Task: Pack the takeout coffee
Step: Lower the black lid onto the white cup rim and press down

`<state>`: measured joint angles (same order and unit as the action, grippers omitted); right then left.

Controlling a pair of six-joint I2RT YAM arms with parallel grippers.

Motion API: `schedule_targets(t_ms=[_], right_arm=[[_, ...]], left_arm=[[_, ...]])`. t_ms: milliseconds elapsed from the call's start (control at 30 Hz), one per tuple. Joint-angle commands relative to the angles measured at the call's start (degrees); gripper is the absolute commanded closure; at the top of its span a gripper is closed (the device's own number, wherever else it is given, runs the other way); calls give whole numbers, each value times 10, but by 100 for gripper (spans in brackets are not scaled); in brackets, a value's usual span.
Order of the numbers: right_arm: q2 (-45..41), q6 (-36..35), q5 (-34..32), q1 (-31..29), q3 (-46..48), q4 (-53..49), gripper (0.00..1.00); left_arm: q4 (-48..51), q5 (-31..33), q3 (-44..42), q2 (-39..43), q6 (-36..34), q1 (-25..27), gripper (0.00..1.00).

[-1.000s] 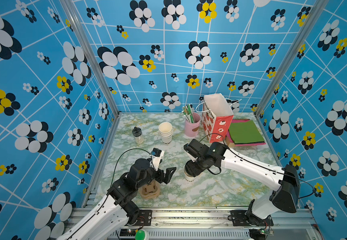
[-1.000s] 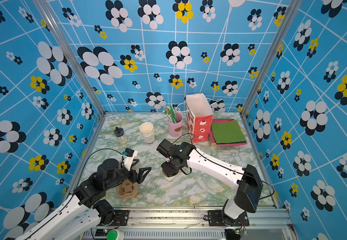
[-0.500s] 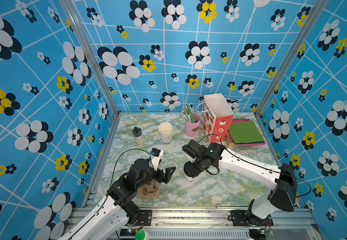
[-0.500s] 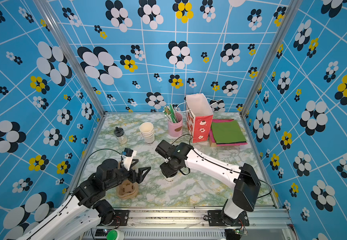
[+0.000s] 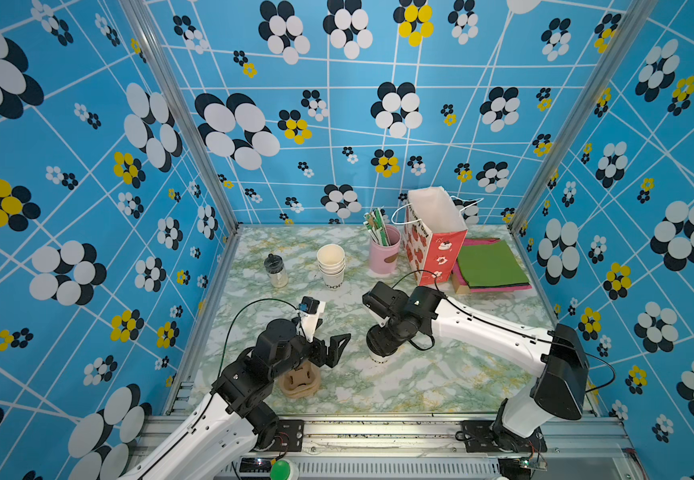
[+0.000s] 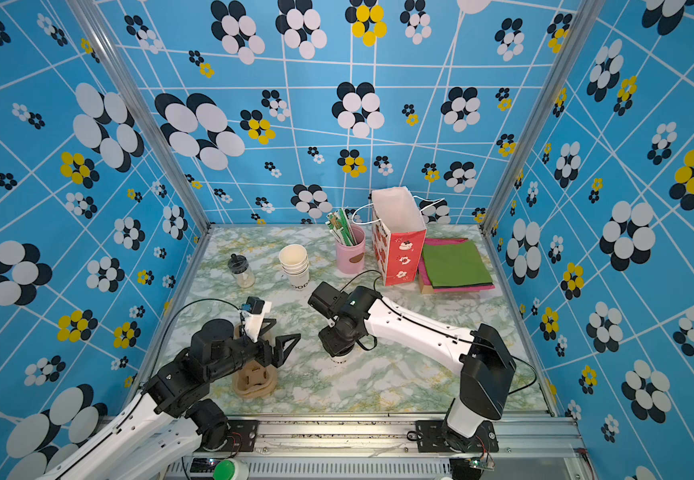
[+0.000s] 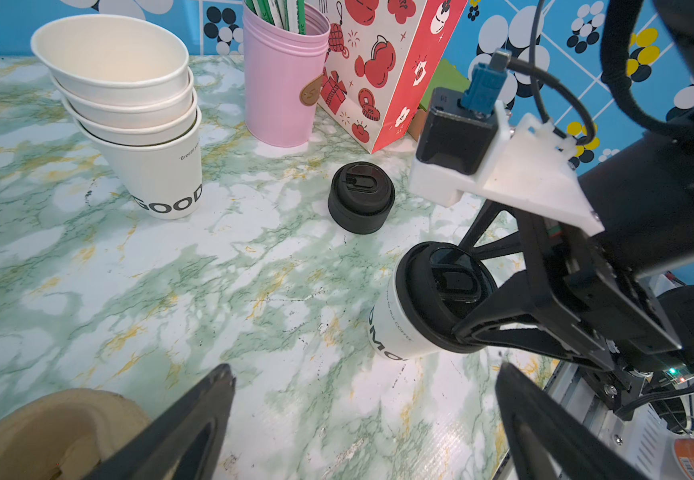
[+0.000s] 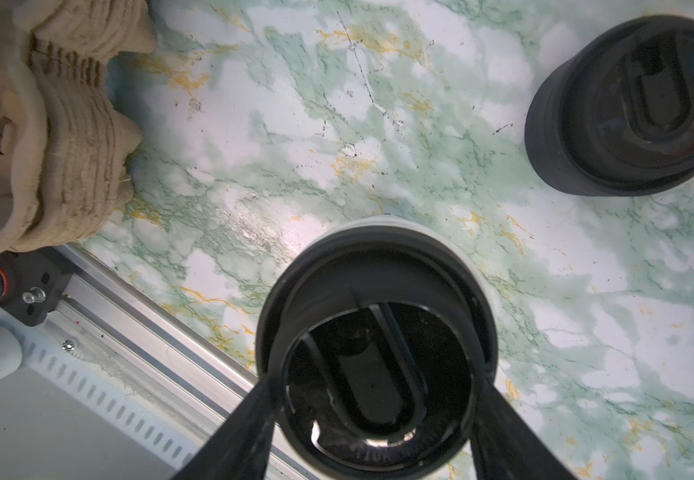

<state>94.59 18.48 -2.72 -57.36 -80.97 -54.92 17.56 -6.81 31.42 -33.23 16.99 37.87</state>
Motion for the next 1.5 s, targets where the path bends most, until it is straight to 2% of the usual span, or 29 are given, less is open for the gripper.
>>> schedule_targets(t_ms=[0, 467, 1067, 1467], right_arm=[[10, -4, -12, -6, 5, -12, 32], [27, -6, -19, -14, 0, -25, 32], [9, -16, -31, -15, -71, -59, 32], [15, -13, -47, -15, -46, -61, 32]], left_arm=[[-7, 8, -11, 6, 6, -4, 1], [-8, 11, -14, 6, 7, -5, 1], [-7, 17, -15, 11, 9, -6, 1], [-15, 11, -17, 8, 11, -7, 1]])
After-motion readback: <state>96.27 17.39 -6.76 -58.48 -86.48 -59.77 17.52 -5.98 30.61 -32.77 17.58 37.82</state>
